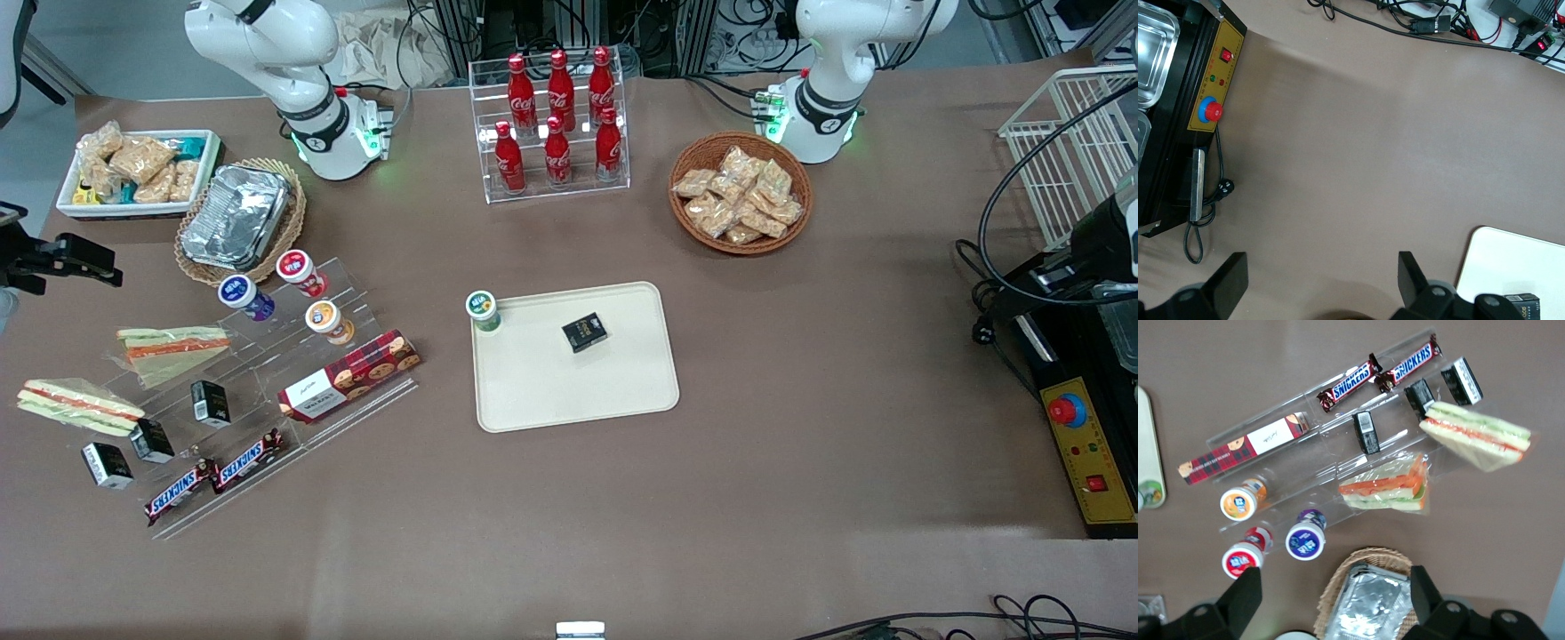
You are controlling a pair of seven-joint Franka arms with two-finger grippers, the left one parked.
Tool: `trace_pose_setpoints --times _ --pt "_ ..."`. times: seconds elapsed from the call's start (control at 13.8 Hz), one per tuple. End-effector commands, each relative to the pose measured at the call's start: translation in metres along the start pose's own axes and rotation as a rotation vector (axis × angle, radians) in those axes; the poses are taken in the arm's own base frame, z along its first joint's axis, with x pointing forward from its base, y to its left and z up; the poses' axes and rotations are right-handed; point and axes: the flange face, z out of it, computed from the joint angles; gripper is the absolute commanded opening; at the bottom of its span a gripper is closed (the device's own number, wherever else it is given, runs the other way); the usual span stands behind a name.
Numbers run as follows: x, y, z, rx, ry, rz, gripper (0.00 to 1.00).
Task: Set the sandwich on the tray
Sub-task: 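Move the right gripper down over the plastic-wrapped sandwich in the rack, then close the right gripper on the upright wrapped sandwich wedge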
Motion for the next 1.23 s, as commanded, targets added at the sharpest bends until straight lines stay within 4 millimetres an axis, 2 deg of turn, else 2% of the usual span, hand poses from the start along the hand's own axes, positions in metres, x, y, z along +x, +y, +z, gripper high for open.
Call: trace_pose_setpoints --times 0.0,0.07,0.14,0.29,0.43,0.65,0.87,1.16 --pt "0.001 0.034 0.001 -0.037 0.039 -0.172 0.99" --pt "0.008 0.047 0.009 -0.048 0.054 -0.256 0.99" --pt "0.011 0.070 0.019 -0.057 0.067 -0.318 0.99" --pt "0.019 0.102 0.042 -0.065 0.076 -0.392 0.99" --pt "0.025 0.125 0.060 -0.056 0.099 -0.420 0.99" --pt "0.042 0.155 0.107 -0.018 0.139 -0.521 0.99" --pt "0.060 0.164 0.151 0.004 0.136 -0.625 0.99" --pt "0.066 0.182 0.200 0.031 0.099 -0.694 0.99"
